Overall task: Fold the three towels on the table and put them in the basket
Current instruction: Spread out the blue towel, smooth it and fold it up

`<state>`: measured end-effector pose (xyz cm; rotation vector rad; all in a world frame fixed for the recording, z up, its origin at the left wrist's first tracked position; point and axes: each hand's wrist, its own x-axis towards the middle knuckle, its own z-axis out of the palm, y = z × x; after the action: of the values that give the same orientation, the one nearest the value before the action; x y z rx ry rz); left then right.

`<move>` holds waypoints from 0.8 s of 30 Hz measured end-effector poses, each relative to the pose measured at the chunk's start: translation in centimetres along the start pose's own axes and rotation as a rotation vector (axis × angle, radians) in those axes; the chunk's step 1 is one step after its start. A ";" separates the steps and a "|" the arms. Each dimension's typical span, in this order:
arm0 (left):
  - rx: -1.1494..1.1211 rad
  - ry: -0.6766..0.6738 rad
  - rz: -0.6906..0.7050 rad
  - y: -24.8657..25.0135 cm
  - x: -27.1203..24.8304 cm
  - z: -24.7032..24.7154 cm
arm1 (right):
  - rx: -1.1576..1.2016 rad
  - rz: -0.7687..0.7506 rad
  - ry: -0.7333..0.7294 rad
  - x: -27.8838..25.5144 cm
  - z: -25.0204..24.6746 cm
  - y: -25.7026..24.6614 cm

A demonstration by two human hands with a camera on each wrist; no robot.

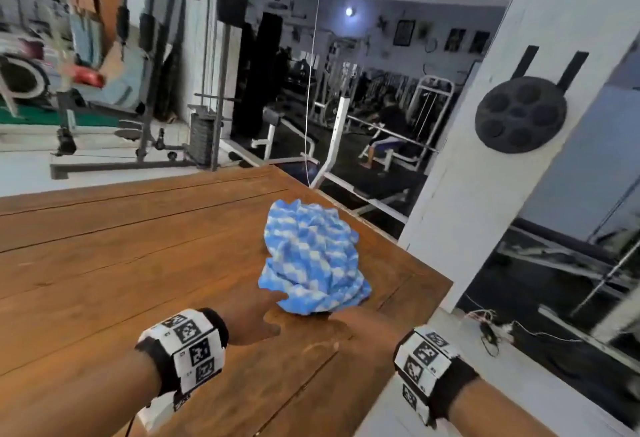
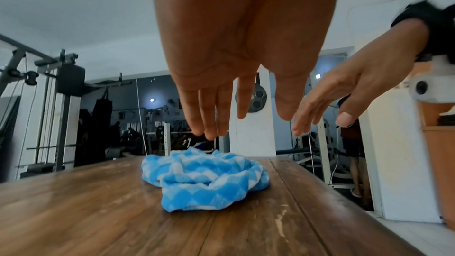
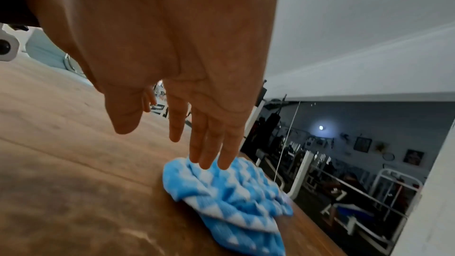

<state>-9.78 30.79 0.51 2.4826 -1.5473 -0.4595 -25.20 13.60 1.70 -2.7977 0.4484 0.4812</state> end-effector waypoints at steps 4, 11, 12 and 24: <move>-0.037 -0.010 0.028 0.3 8.6 1.8 | 0.059 0.049 -0.033 4.6 -0.1 5.8; 0.058 -0.154 -0.066 -1.1 18.2 8.4 | 0.012 -0.008 0.028 11.6 1.5 12.7; 0.035 -0.152 -0.083 -1.2 18.5 8.9 | 0.003 -0.022 0.044 12.4 1.5 13.4; -0.340 0.575 -0.401 -0.6 11.3 -6.7 | 0.383 -0.524 0.428 20.6 -10.9 10.1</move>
<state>-2.25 20.82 4.76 2.3525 -0.6967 -0.0331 -7.18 -4.27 2.10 -2.4835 -0.1172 -0.2918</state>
